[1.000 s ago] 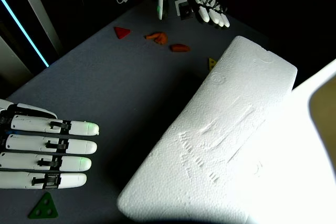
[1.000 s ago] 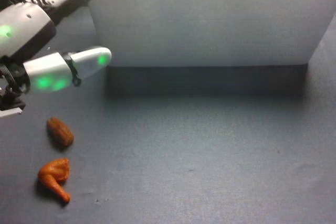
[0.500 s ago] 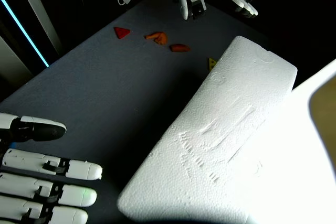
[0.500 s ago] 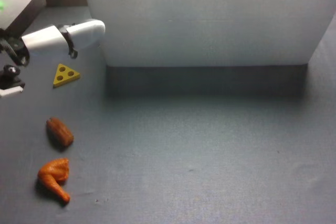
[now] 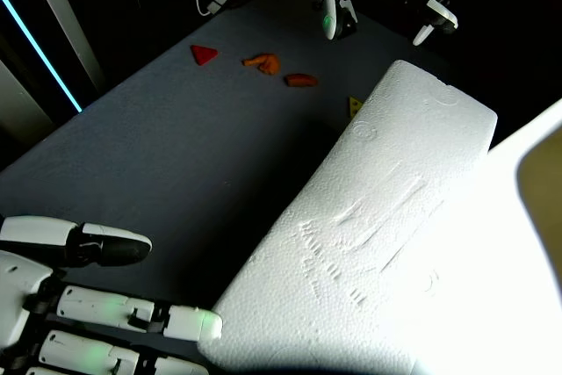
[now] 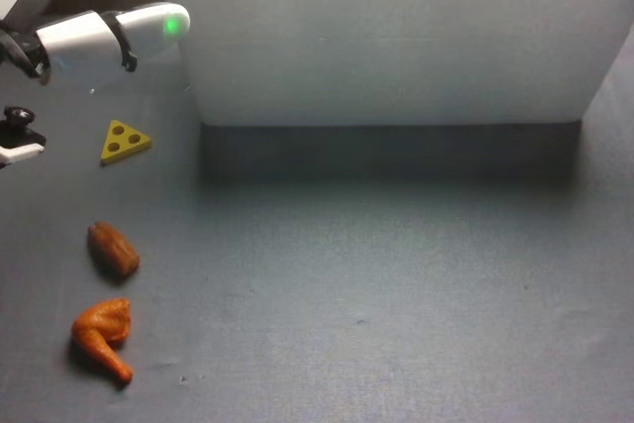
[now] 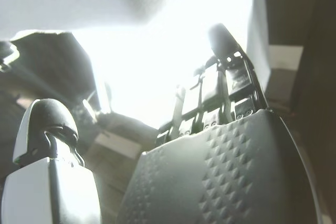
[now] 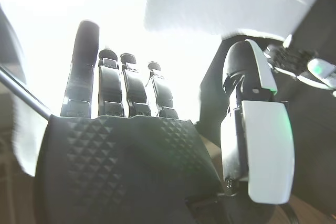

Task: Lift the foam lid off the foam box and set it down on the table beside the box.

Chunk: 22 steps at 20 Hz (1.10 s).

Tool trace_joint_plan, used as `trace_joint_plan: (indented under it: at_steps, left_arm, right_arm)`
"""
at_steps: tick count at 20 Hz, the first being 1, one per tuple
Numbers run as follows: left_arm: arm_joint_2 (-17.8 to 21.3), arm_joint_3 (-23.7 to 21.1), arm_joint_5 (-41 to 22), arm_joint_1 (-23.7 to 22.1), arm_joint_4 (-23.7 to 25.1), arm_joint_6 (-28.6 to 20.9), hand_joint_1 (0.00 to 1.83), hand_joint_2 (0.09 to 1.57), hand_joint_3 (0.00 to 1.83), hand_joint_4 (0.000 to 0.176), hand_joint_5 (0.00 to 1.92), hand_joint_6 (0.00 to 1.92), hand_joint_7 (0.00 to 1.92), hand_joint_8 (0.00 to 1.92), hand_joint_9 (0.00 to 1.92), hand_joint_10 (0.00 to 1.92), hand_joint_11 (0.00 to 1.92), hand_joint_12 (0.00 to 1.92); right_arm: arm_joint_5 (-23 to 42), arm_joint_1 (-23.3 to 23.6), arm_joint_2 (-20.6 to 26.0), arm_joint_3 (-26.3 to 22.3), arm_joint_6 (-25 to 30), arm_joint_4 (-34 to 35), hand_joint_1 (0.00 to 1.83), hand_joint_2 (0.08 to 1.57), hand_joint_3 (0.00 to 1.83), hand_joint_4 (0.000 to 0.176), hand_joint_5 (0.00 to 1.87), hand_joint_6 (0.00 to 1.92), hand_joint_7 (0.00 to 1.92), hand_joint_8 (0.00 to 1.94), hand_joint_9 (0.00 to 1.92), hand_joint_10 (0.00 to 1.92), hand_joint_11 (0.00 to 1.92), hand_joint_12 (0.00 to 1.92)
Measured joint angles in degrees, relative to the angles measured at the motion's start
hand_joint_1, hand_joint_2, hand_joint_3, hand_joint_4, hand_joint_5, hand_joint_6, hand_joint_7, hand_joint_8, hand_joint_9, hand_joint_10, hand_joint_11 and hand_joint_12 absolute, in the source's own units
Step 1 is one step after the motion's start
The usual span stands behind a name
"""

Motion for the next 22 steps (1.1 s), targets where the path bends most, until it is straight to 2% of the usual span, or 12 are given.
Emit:
trace_joint_plan:
  at_steps: [2,4,5,7,9,10,12,14,17,18,19,22]
  left_arm:
    - [-0.85,1.20,0.96,-0.46,-1.16,-0.35,0.63,1.04,0.00,0.070,0.00,0.00,0.00,0.00,0.00,0.00,0.00,1.92]
    - [-1.55,2.14,1.79,-0.81,-2.12,-0.90,0.65,1.05,0.01,0.071,0.00,0.00,0.00,0.00,0.00,0.00,0.00,1.92]
    - [-1.75,2.45,1.97,-0.92,-2.27,-1.01,0.67,1.05,0.01,0.076,0.00,0.00,0.00,0.00,0.00,0.00,0.00,1.92]
    - [-2.80,3.76,2.38,-0.98,-2.89,-1.73,0.69,1.06,0.01,0.073,0.00,0.00,0.00,0.00,0.00,0.00,0.00,1.92]
    - [-3.82,4.85,3.10,-0.98,-4.24,-2.34,0.67,1.04,0.00,0.109,0.00,0.00,0.00,0.00,0.00,0.00,0.00,1.92]
    - [-3.96,5.09,3.58,-0.96,-4.83,-2.64,0.68,1.04,0.00,0.101,0.00,0.00,0.00,0.00,0.00,0.00,0.00,1.92]
    - [-4.28,6.01,4.31,-0.98,-5.62,-2.97,0.67,1.03,0.00,0.083,0.00,0.00,0.00,0.00,0.00,0.00,0.00,1.92]
    - [-5.01,7.30,5.05,-0.98,-6.60,-3.65,0.66,1.02,0.00,0.075,0.00,0.00,0.00,0.00,0.00,0.00,0.00,1.86]
    - [-6.10,8.26,6.45,-0.98,-6.75,-4.61,0.71,1.03,0.00,0.082,0.00,0.00,0.00,0.00,0.00,0.00,0.00,1.20]
    - [-6.23,8.33,6.93,-0.98,-6.78,-4.63,0.70,1.03,0.01,0.083,0.00,0.00,0.00,0.00,0.00,0.00,0.00,0.68]
    - [-6.40,8.48,7.30,-0.98,-6.95,-4.74,0.71,1.03,0.00,0.077,0.00,0.00,0.00,0.00,0.00,0.00,0.00,0.24]
    - [-7.37,10.01,8.46,-0.98,-7.56,-5.49,0.69,1.04,0.00,0.068,0.00,0.00,0.00,0.00,0.00,0.00,0.00,0.00]
  right_arm:
    - [0.13,0.66,-0.22,0.85,0.02,1.11,0.64,1.14,0.00,0.090,0.00,0.00,0.00,0.00,0.00,0.00,0.00,1.92]
    - [0.50,1.07,-0.85,1.77,0.00,2.16,0.65,1.13,0.00,0.084,0.00,0.00,0.00,0.00,0.00,0.00,0.00,1.63]
    - [0.22,1.40,-1.22,2.14,-0.07,2.67,0.66,1.14,0.00,0.060,0.00,0.00,0.00,0.00,0.00,0.00,0.00,1.61]
    - [-0.85,2.71,-2.32,3.15,-0.02,3.74,0.67,1.16,0.00,0.058,0.00,0.00,0.00,0.00,0.06,0.04,0.00,1.50]
    - [-1.86,4.85,-3.34,4.46,-0.02,3.78,0.64,1.17,0.00,0.028,0.00,0.00,0.00,0.00,0.00,0.01,0.00,1.35]
    - [-1.92,5.22,-3.78,5.16,0.00,3.93,0.63,1.17,0.00,0.000,0.00,0.00,0.00,0.00,0.00,0.00,0.00,1.33]
    - [-2.97,5.60,-4.48,5.88,0.02,4.81,0.63,1.16,0.00,0.000,0.00,0.00,0.00,0.00,0.00,0.39,0.00,1.47]
    - [-4.15,5.60,-4.92,6.45,0.02,5.95,0.62,1.17,0.00,0.000,0.00,0.00,0.00,0.00,0.00,0.45,0.00,1.51]
    - [-5.40,5.60,-5.95,8.35,0.85,7.43,0.63,1.14,0.00,0.000,0.00,0.00,0.00,0.00,0.00,0.01,0.00,0.83]
    - [-5.55,5.62,-6.32,8.76,1.53,7.56,0.62,1.15,0.00,0.000,0.00,0.00,0.00,0.00,0.00,0.00,0.00,0.67]
    - [-5.92,5.62,-6.58,9.07,1.66,7.74,0.61,1.15,0.00,0.000,0.00,0.00,0.00,0.00,0.00,0.00,0.00,0.15]
    - [-7.58,5.62,-7.23,9.90,2.89,7.45,0.63,1.14,0.00,0.000,0.00,0.00,0.00,0.00,0.00,0.00,0.00,0.88]
